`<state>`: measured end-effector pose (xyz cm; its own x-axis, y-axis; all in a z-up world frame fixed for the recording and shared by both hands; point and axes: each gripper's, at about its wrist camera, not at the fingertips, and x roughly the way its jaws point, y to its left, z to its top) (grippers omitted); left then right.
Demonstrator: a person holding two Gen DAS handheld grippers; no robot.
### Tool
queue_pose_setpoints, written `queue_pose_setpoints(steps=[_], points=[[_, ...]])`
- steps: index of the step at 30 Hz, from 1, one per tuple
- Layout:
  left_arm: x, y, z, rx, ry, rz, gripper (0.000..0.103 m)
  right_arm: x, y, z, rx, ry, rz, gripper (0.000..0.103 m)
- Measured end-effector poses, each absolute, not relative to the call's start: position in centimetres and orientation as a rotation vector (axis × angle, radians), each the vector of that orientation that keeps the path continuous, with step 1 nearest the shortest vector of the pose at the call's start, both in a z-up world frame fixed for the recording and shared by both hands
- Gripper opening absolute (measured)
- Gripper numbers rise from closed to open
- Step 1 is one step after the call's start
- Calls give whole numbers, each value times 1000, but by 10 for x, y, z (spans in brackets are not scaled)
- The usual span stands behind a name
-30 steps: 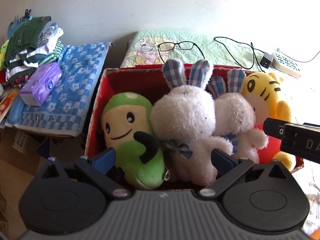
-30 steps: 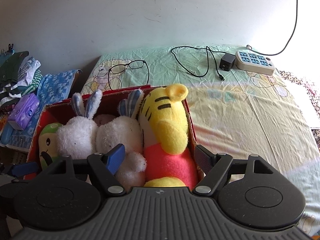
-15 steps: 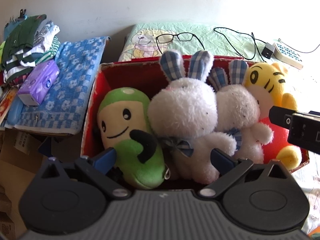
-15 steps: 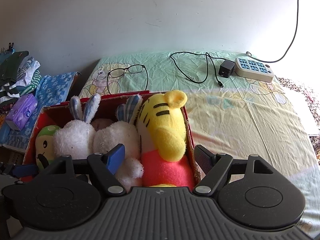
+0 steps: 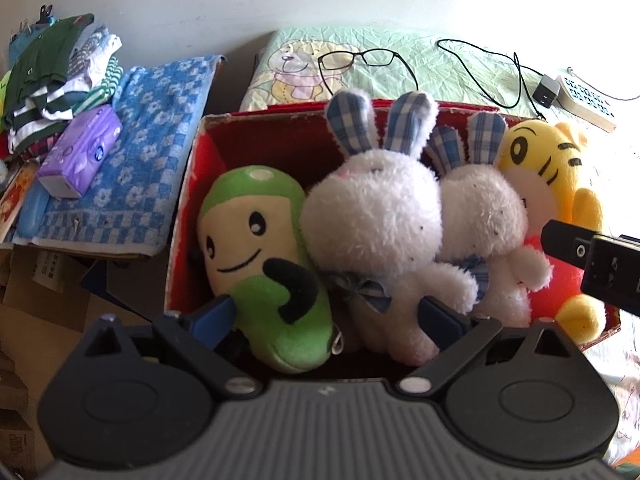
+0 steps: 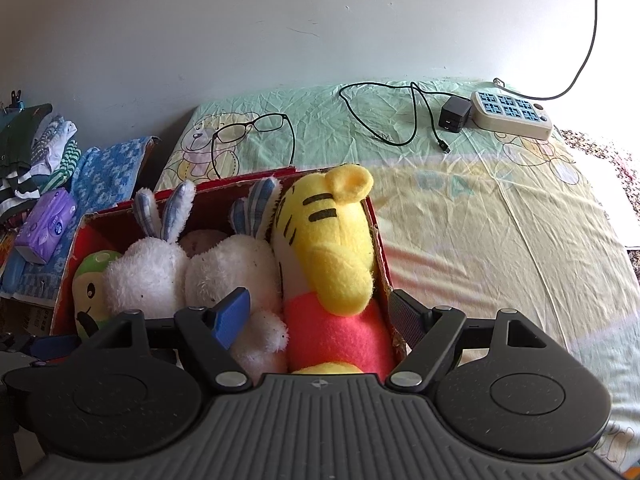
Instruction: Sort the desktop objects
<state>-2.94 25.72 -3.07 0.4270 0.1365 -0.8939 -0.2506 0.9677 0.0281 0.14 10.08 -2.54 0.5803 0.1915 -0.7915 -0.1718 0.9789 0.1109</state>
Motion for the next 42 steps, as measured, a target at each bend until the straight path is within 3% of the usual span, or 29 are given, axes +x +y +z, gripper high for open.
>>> queue_pose_setpoints(steps=[42], points=[[-37,273,-32,-98,1095,299,95,4,110,-26,-22,919,201,78]])
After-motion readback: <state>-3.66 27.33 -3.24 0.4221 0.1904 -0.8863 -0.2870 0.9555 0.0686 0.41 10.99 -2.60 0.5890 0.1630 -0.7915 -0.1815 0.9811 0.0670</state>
